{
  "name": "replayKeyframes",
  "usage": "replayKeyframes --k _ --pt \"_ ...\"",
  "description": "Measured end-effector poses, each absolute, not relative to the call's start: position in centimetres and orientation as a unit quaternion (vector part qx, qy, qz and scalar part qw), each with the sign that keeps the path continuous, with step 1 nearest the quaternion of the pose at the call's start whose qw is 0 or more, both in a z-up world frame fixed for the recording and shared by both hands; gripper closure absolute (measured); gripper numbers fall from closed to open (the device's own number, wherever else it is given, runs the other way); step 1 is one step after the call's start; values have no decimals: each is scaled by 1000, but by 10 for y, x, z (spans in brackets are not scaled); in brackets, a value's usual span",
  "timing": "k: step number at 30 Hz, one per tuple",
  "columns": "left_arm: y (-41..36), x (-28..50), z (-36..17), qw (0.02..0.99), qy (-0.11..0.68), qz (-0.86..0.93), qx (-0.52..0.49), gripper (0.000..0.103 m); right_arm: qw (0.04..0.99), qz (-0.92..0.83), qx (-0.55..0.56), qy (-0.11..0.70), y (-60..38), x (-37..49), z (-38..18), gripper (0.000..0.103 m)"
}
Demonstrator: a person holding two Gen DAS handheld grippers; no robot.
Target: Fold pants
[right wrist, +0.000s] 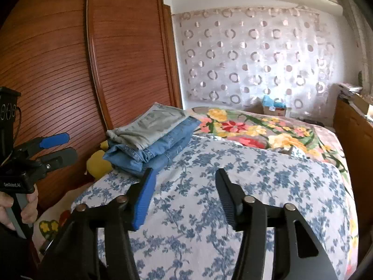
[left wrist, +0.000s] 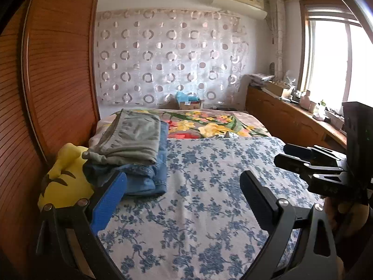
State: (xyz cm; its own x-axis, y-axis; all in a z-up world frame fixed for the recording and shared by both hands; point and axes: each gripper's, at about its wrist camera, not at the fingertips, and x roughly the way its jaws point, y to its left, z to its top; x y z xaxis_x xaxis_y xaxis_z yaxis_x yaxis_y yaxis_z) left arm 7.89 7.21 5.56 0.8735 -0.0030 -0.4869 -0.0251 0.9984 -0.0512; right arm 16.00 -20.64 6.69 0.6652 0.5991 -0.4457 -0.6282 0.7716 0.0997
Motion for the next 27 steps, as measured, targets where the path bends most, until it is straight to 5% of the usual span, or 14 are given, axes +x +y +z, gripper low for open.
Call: replayKeyframes --k 9,27 --pt "46 64 51 967 255 -9 -17 5 925 306 -11 224 -224 122 67 28" --pt "-9 43 49 964 263 -41 -5 5 944 245 1 221 -262 53 74 23"
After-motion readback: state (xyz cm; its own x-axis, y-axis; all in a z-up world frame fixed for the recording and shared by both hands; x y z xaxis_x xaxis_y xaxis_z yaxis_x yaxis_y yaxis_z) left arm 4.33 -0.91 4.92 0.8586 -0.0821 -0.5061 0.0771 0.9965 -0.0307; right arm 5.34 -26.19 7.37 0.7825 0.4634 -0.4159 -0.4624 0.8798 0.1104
